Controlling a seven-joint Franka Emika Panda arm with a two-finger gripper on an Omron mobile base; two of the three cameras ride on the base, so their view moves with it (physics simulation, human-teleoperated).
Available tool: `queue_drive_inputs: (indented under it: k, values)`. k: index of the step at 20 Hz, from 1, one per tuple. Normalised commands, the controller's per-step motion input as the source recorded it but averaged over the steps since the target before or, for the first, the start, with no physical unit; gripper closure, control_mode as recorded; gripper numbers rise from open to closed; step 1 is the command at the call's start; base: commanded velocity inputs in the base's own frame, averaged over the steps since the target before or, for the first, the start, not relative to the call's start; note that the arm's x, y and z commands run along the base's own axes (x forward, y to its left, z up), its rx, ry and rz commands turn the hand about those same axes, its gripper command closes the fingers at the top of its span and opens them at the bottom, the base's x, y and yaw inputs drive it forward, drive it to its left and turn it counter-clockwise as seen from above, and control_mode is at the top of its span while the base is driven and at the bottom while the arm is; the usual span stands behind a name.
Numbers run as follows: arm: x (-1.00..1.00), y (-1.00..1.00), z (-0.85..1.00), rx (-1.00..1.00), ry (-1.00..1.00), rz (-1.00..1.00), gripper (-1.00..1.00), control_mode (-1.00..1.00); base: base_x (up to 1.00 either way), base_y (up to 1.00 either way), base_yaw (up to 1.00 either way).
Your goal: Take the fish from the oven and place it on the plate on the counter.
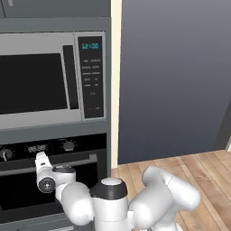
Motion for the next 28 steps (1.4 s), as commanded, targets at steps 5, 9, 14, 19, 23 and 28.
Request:
queue_drive_inputs:
  k: [5, 9, 14, 19, 23, 28]
  values:
    - [-0.6, 0.0, -0.67, 0.0, 0.14, 0.0, 1.0, -1.0, 0.0, 0.0, 0.0]
    - [-0.55, 0.01, -1.0, 0.0, 0.21, 0.0, 1.0, -1.0, 0.0, 0.0, 0.0]
    - [-0.72, 0.0, -1.0, 0.0, 0.18, 0.0, 1.0, -1.0, 0.0, 0.0, 0.0]
    - [-1.0, 0.0, -0.42, 0.0, -0.01, 0.0, 1.0, -1.0, 0.0, 0.0, 0.0]
    - [-0.99, 0.0, -0.32, 0.0, 0.0, 0.0, 1.0, -1.0, 0.0, 0.0, 0.0]
    - [-0.95, 0.0, -0.57, 0.0, 0.0, 0.0, 1.0, -1.0, 0.0, 0.0, 0.0]
